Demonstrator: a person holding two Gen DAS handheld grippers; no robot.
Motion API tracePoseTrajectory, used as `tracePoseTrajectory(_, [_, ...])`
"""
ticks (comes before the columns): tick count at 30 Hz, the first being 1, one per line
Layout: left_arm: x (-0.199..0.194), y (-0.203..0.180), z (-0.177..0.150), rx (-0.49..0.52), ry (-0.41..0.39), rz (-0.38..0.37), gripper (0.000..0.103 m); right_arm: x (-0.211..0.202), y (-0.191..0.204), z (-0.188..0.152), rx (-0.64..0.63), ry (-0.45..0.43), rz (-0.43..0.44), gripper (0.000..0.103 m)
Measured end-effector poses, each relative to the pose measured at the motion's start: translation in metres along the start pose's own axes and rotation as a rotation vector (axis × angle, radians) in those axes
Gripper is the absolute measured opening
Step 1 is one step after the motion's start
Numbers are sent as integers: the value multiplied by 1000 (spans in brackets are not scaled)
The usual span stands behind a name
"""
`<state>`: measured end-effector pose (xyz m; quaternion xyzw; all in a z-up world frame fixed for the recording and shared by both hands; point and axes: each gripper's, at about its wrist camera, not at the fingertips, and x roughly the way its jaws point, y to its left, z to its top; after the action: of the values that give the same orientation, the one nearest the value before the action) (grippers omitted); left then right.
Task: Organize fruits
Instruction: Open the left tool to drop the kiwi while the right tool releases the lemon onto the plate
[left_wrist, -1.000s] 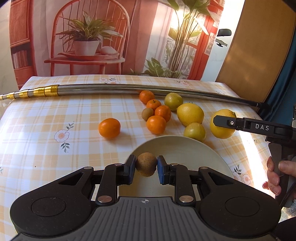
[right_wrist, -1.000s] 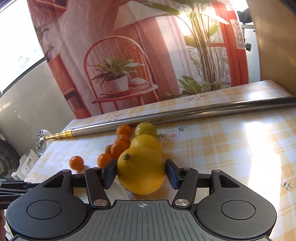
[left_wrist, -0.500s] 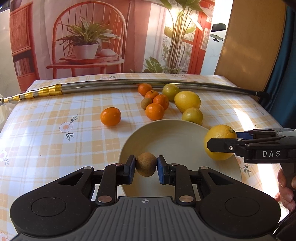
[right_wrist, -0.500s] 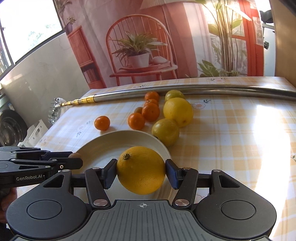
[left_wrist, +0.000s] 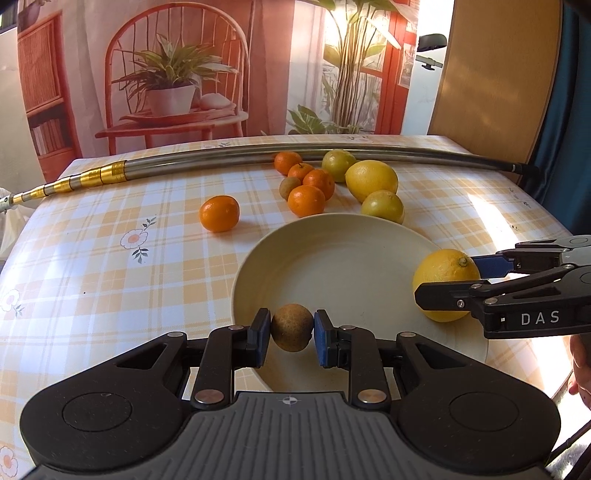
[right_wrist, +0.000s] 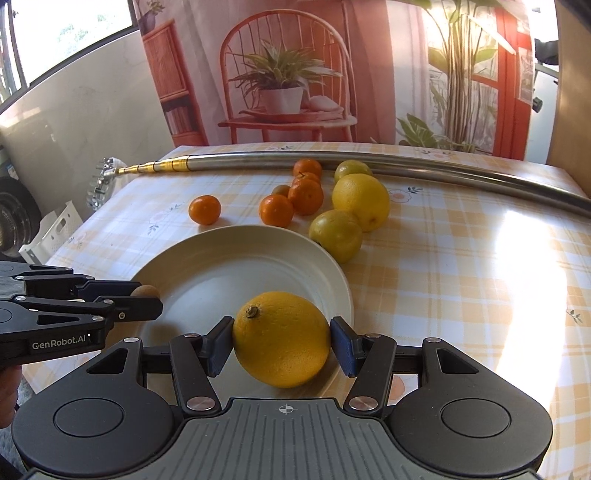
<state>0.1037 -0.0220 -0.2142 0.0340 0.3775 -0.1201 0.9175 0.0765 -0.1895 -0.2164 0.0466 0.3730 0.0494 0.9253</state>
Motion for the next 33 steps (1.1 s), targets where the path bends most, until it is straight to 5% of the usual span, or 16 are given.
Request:
tracePoseTrajectory(13, [6,-4,-5,19,21,22,27,3,-2,1,-9,-8,-2,54])
tracePoseTrajectory(22, [4,-4,-5,17,19,37,27,-3,2,2,-37,-44,-23,75])
tracePoseTrajectory(27, [3,-4,-4,10,14,41,28,-7,-3,2,-13,-57,-35,75])
tracePoseTrajectory(33, [-3,-5,-3,7,-18,40,39,-11,-1,4,-16,-90,-42,76])
